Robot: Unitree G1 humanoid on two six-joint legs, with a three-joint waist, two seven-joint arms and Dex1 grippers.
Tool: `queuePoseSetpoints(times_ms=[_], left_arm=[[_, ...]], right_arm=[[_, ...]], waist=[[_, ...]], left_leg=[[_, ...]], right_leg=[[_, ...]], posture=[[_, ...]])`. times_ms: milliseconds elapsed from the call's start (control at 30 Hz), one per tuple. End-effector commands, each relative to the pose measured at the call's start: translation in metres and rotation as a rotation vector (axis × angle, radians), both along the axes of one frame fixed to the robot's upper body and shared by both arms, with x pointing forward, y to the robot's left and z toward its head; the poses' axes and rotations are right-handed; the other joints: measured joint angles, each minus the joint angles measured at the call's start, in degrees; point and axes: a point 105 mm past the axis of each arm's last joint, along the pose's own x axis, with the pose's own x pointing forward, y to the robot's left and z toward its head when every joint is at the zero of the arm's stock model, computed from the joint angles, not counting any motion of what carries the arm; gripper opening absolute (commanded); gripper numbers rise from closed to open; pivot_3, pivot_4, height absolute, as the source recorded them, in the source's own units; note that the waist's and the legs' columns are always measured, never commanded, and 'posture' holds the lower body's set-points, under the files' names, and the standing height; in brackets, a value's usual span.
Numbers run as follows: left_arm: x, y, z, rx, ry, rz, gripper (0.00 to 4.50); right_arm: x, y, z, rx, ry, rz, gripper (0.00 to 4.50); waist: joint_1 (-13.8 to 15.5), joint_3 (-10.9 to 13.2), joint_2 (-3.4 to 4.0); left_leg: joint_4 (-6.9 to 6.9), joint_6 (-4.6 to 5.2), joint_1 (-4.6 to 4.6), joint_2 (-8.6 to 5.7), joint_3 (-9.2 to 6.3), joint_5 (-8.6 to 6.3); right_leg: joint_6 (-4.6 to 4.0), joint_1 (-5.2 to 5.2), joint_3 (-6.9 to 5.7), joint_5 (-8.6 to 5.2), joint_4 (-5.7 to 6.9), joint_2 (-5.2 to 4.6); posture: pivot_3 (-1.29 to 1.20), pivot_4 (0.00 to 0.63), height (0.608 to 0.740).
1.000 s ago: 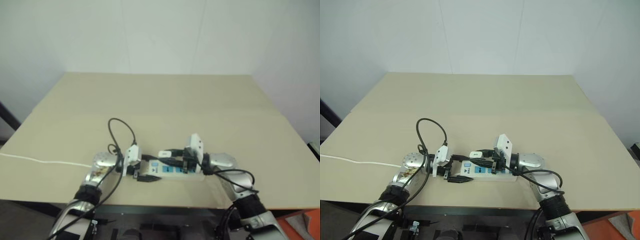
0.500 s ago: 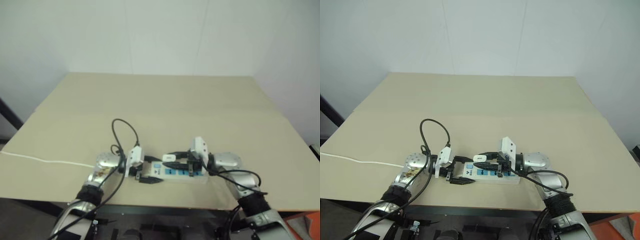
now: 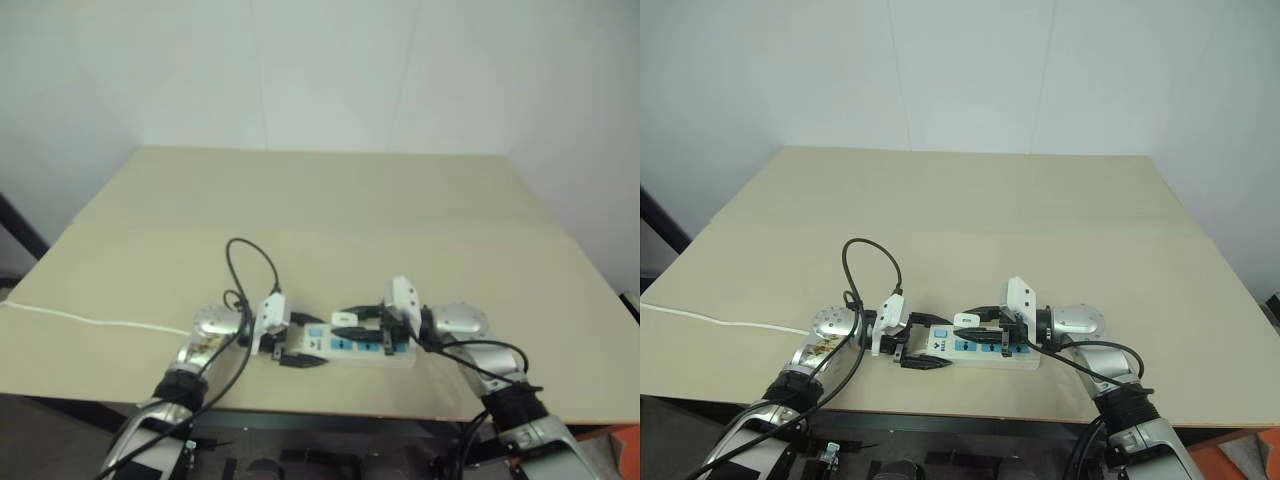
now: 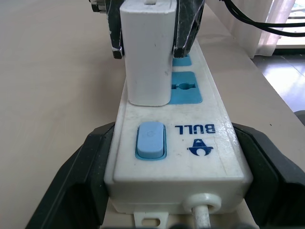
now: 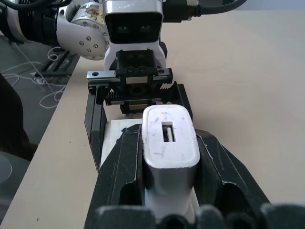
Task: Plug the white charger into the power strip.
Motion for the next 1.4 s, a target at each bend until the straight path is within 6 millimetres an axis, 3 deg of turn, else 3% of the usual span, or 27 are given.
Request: queuePoseSetpoints(times_ms=[33,167,500,533,600,667,867,1033,1167,1400], left_arm=[[-0.002,0.011,-0.012,0.041,0.048,0.021,3.28],[-0.002,0.012,-0.012,0.043,0.047,0.023,3.28],[-0.003,0.012,-0.011,0.035,0.046,0.031,3.28],[-0.003,0.012,-0.011,0.034,0.047,0.036,3.28],[-0.001,0.013,-0.007,0.031,0.048,0.053,4.02],[0.001,0.015,0.002,0.009,0.045,0.065,4.47],[-0.003,0.028,0.038,-0.046,-0.015,0.085,4.47],[-0.017,0.045,0.061,-0.036,-0.046,0.084,4.47],[-0.024,0.061,0.073,-0.026,-0.064,0.125,4.47],[-0.027,0.085,0.087,-0.018,-0.083,0.219,4.47]], right_arm=[[-0.002,-0.009,-0.041,-0.156,0.126,-0.041,1.16],[-0.003,-0.005,-0.042,-0.168,0.141,-0.018,1.16],[-0.006,-0.001,-0.041,-0.190,0.134,0.000,4.45],[-0.006,0.000,-0.040,-0.190,0.132,0.003,4.45],[-0.007,0.001,-0.040,-0.189,0.129,0.007,4.50],[-0.006,0.003,-0.039,-0.187,0.116,0.005,4.50],[-0.003,0.002,-0.023,-0.156,0.055,-0.024,4.50],[-0.003,-0.014,0.008,-0.128,-0.026,-0.070,4.50],[-0.002,-0.044,0.041,-0.143,-0.117,-0.151,4.50],[-0.017,-0.090,0.064,-0.173,-0.134,-0.228,4.50]], waist=[[-0.18,-0.01,0.00],[-0.66,-0.04,0.02],[-0.99,-0.12,-0.08],[-1.00,-0.12,-0.08],[-1.03,-0.12,-0.08],[-1.06,-0.12,-0.08],[-1.19,-0.05,-0.09],[-0.96,0.15,-0.07],[-0.85,0.52,-0.04],[-0.99,1.18,-0.09]], left_leg=[[-0.01,0.00,0.03,0.00,0.00,0.00],[-0.05,0.00,0.12,0.01,0.00,0.00],[-0.10,0.00,0.13,0.04,0.00,0.00],[-0.10,0.00,0.13,0.04,0.00,0.00],[-0.11,0.00,0.13,0.04,0.01,0.00],[-0.12,0.00,0.13,0.05,0.01,0.00],[-0.15,0.00,-0.02,0.09,0.00,0.00],[-0.15,-0.01,-0.24,0.08,0.00,0.00],[-0.12,-0.01,-0.84,0.05,0.01,0.01],[-0.12,-0.01,-0.91,0.07,0.02,0.00]], right_leg=[[-0.01,0.02,0.01,-0.01,0.01,0.00],[-0.03,0.06,0.02,-0.03,0.03,0.01],[-0.05,0.07,0.02,-0.05,0.01,0.03],[-0.05,0.06,0.02,-0.05,0.00,0.03],[-0.05,0.06,0.01,-0.06,0.00,0.03],[-0.05,0.05,0.02,-0.06,0.00,0.03],[-0.07,-0.12,0.01,-0.07,0.02,0.05],[-0.07,-0.30,0.01,-0.07,0.01,0.02],[-0.08,-0.97,0.03,-0.05,0.13,0.00],[-0.09,-1.02,0.03,-0.06,0.11,0.00]], posture=[[0.00,0.150,0.740],[0.00,0.150,0.740],[0.00,0.150,0.740],[0.00,0.150,0.740],[0.00,0.150,0.740],[0.00,0.150,0.740],[0.00,0.150,0.740],[0.00,0.150,0.740],[0.00,0.150,0.740],[0.00,0.150,0.740]])
